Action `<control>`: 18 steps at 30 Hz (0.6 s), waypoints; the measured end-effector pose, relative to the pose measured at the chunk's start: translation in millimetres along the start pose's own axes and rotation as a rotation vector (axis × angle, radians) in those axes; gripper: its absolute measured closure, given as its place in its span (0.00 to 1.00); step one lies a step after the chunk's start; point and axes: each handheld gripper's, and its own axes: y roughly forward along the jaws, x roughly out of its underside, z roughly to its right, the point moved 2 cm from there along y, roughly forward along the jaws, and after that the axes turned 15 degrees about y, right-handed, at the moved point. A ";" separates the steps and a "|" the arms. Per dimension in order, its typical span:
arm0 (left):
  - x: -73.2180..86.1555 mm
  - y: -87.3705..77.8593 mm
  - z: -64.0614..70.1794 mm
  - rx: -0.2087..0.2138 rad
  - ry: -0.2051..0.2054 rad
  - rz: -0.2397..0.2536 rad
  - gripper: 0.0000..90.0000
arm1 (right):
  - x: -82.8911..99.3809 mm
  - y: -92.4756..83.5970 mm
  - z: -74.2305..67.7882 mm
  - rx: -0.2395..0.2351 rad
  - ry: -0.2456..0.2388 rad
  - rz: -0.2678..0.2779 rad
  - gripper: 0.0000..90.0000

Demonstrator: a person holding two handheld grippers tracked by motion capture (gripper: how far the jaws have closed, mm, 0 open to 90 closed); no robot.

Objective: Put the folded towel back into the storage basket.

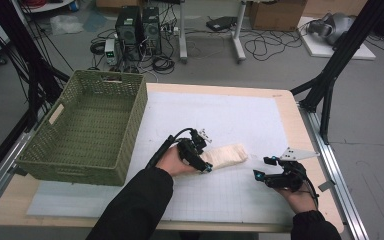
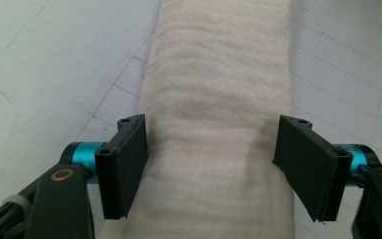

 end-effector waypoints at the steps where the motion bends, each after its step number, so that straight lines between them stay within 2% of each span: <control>1: -0.3 0.3 0.5 -0.002 0.002 -0.001 0.32 | -0.1 0.0 -0.2 0.000 0.002 -0.001 0.31; 9: -0.6 1.0 3.1 -0.014 0.025 -0.010 0.32 | -0.5 -0.5 -0.5 -0.001 0.001 0.003 0.31; 18: 0.6 1.1 4.8 -0.010 0.033 -0.004 0.30 | -0.5 -0.6 -0.6 0.006 -0.001 0.000 0.30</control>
